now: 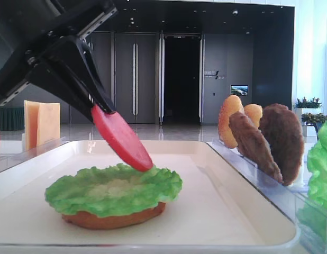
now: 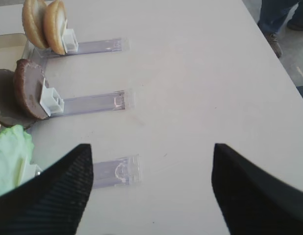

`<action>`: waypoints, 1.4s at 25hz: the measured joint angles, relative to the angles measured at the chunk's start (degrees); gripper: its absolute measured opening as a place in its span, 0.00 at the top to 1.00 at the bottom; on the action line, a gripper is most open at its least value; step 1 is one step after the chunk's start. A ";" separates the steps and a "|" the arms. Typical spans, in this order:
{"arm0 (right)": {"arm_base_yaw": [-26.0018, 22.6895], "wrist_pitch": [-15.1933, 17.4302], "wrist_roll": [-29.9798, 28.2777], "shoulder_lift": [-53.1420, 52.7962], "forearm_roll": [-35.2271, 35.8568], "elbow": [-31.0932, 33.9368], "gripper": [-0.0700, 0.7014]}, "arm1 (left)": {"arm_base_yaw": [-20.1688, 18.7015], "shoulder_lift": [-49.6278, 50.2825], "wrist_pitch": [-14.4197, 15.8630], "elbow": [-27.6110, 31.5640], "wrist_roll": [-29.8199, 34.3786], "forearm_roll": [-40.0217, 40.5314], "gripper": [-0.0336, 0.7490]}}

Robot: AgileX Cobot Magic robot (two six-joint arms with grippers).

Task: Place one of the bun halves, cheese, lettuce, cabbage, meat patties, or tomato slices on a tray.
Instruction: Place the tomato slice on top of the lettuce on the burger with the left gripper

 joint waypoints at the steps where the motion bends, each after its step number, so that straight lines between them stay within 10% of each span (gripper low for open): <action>1: 0.00 0.00 0.00 0.00 0.00 0.00 0.24 | 0.00 0.00 0.06 0.00 1.16 -0.96 0.88; 35: 0.00 0.00 0.00 0.00 0.00 0.00 0.24 | -3.95 1.74 -0.19 -0.06 4.88 -3.94 0.88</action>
